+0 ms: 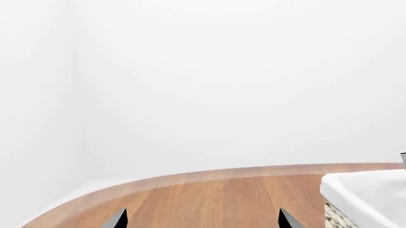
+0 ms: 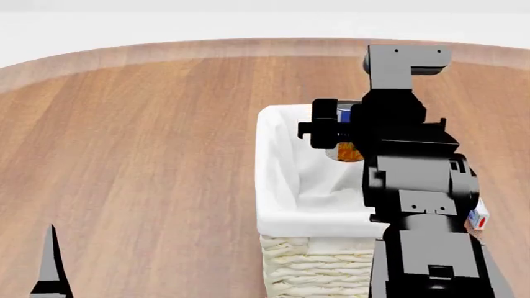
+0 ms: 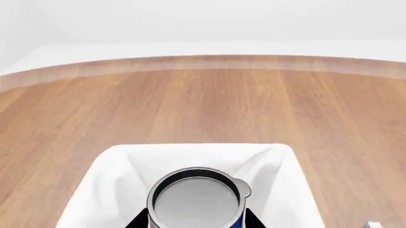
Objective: Pick up the alphabet soup and put it in the basket.
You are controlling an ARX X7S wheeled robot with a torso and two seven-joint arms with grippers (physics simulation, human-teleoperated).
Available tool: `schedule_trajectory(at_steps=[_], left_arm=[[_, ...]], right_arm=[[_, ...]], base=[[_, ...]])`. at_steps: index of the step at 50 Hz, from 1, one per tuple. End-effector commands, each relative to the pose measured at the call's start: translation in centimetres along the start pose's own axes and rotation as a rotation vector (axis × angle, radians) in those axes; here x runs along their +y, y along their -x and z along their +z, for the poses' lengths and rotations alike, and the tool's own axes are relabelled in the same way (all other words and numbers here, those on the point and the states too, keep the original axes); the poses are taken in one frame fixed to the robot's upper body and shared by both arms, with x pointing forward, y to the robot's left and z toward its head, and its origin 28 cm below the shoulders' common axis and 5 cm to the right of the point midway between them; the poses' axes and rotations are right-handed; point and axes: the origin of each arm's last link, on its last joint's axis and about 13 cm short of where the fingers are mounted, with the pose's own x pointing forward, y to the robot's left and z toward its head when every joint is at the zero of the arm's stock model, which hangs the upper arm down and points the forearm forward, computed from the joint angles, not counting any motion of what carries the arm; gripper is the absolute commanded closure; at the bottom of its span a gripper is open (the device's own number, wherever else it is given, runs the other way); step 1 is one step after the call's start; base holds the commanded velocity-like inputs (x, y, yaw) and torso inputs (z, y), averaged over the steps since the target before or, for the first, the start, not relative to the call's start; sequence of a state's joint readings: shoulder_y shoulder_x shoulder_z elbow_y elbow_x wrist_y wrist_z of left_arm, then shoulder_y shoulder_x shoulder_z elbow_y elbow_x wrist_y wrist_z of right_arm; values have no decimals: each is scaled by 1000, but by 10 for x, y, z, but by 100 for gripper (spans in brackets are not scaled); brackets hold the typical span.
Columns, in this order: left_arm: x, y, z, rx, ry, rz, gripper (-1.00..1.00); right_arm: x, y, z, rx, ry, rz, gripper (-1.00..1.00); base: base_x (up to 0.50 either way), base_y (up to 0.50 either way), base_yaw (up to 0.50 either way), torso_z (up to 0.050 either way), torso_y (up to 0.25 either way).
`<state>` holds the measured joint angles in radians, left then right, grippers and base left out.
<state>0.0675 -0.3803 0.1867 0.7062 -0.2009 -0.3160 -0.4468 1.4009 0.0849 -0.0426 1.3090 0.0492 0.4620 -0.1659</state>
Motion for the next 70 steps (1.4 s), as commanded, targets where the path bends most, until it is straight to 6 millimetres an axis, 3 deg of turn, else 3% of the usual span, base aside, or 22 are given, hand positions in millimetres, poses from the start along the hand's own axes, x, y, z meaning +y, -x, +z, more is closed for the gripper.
schedule_trajectory(at_steps=[1,34,59,60,70], left_arm=[[0,0,-1,2,-1,0,-100],[-1,-1,-2,4,1,-3,-100],[-1,0,-4,7,3,-2,-100],[-1,0,-3,7,3,-3,-100],[-1,0,-3,6,2,-3,-100]], right_arm=[[-3,0,-7,24,-9,7,100],[-3,-4,-33,88,-7,24,100],[-4,-5,-41,91,-23,25,100],[-4,-5,-41,92,-23,24,-100],[-4,-5,-42,92,-23,21,-100]], base=[[0,0,0,0,0],[0,0,0,0,1],[0,0,0,0,1],[0,0,0,0,0],[0,0,0,0,0]])
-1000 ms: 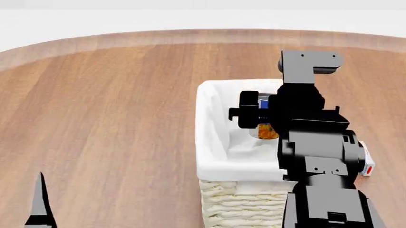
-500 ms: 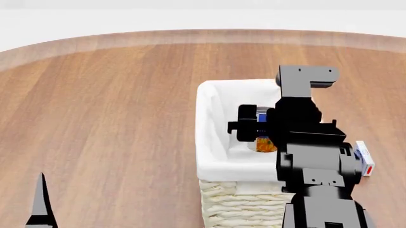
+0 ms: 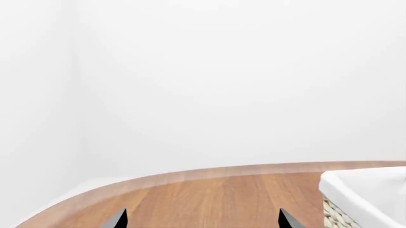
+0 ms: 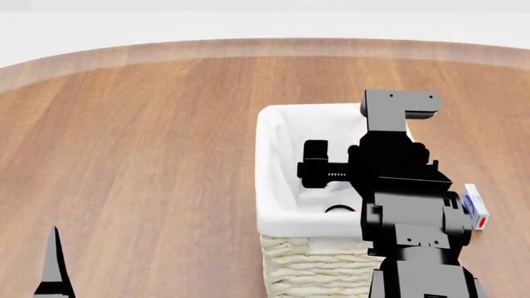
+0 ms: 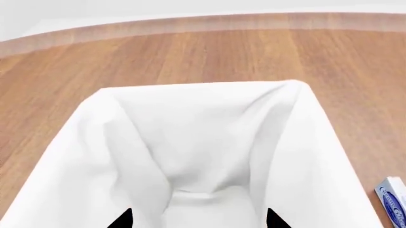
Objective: Pick up the alphabet soup and put it in the basket.
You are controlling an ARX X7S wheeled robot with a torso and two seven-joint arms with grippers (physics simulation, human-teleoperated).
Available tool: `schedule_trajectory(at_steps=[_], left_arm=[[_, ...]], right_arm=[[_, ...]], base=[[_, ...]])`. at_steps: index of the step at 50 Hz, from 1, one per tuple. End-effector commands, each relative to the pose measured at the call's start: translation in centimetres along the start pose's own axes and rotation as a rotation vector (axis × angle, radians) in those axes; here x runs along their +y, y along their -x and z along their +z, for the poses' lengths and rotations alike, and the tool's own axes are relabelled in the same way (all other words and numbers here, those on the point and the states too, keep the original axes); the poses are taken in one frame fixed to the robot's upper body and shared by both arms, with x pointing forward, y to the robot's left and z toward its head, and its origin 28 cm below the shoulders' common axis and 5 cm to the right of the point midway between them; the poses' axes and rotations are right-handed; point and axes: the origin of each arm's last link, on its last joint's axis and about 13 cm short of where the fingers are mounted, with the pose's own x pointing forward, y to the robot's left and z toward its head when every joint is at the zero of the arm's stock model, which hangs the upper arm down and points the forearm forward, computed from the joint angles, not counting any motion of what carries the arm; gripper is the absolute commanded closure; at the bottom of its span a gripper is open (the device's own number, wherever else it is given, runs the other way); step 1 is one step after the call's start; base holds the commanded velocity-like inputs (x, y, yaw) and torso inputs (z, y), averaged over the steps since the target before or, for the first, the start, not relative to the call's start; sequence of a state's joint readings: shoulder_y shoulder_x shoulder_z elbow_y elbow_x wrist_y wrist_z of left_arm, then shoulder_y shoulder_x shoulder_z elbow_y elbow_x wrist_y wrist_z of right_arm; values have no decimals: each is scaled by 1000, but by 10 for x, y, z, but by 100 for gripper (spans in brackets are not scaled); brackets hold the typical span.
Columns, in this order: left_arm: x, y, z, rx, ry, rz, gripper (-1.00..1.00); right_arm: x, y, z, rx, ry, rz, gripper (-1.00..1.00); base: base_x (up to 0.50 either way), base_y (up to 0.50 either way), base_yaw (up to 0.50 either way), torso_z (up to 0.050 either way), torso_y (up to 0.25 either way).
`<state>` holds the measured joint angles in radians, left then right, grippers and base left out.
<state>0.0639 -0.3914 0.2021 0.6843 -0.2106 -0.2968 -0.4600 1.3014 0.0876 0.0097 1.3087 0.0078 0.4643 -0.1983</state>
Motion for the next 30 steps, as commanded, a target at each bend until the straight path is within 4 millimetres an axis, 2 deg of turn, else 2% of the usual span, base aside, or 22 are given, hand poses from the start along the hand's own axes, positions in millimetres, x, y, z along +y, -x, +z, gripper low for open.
schedule_trajectory(at_steps=[1,6,12,16,22,30], left_arm=[[0,0,0,-1,0,0,-100],[0,0,0,-1,-1,0,-100],[0,0,0,-1,-2,0,-100],[0,0,0,0,-3,0,-100],[0,0,0,0,-1,0,-100],[0,0,0,0,-4,-1,-100]], right_arm=[[-1,0,1,-6,2,2,-100],[0,-1,5,-52,7,3,-100],[3,-2,37,-492,17,18,-100],[4,0,47,-576,2,30,-100],[4,3,58,-586,10,0,-100],[9,11,82,-694,24,17,-100]], base=[[0,0,0,0,0],[0,0,0,0,0],[0,0,0,0,0],[0,0,0,0,0],[0,0,0,0,0],[0,0,0,0,0]])
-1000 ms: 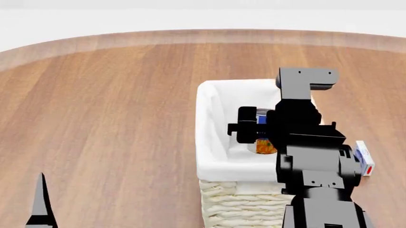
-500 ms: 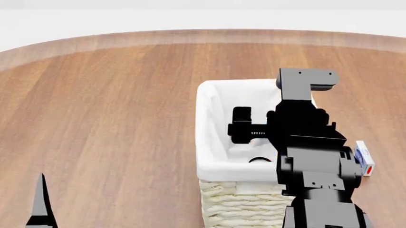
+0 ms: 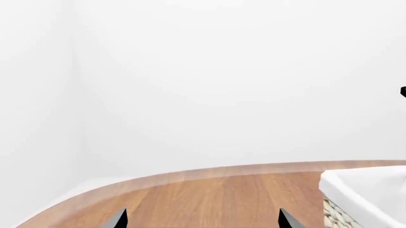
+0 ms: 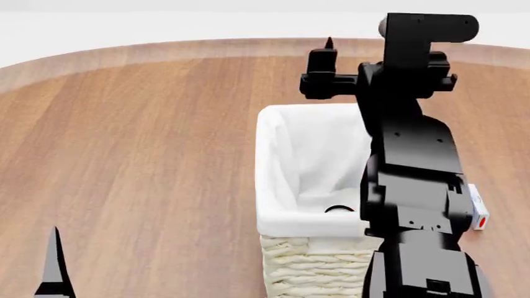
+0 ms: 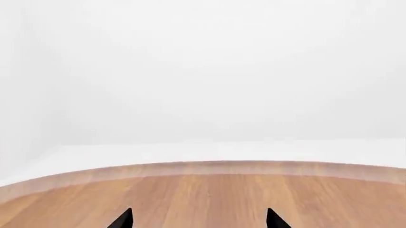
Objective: Pick up the alphabet soup and put it in the basket.
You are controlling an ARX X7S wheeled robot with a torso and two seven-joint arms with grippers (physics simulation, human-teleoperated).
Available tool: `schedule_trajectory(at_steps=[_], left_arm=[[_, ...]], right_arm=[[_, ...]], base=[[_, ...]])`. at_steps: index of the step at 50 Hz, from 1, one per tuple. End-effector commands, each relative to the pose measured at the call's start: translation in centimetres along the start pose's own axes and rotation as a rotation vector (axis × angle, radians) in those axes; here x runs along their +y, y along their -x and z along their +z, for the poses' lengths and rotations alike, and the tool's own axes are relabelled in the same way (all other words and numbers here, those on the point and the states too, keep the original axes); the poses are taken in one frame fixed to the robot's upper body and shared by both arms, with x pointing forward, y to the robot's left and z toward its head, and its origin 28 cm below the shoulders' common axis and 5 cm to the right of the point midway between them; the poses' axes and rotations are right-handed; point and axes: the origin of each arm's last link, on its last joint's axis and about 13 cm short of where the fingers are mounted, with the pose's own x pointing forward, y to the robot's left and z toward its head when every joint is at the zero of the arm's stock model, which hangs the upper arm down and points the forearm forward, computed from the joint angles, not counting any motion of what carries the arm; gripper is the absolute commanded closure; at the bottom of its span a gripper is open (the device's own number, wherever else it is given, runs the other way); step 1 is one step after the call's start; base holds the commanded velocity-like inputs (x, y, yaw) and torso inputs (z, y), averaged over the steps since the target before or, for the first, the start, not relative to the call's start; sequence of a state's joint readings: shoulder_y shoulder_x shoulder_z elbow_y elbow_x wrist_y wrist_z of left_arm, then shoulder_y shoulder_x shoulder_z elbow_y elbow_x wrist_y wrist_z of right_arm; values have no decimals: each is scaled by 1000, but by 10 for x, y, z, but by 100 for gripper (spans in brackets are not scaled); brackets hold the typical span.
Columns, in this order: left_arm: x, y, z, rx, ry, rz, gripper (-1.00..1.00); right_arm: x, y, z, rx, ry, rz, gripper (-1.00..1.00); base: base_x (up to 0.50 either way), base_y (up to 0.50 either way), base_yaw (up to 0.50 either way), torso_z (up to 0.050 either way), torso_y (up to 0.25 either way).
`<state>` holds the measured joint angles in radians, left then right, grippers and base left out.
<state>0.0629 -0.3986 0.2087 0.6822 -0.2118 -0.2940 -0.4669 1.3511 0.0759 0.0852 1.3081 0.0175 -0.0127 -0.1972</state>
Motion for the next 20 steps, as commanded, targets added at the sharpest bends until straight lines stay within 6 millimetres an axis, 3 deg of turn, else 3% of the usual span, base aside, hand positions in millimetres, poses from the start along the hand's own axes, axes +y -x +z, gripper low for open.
schedule_trajectory(at_steps=[1,12,20], left_arm=[[0,0,1,0,-1,1,-100],[0,1,1,-3,-1,0,-100],[0,1,2,-5,-1,0,-100]], right_arm=[[4,-7,32,-172,-5,10,-100],[18,30,70,-323,45,37,-100],[25,73,88,-463,89,-2,-100]], base=[[0,0,0,0,0],[0,0,0,0,0],[0,0,0,0,0]])
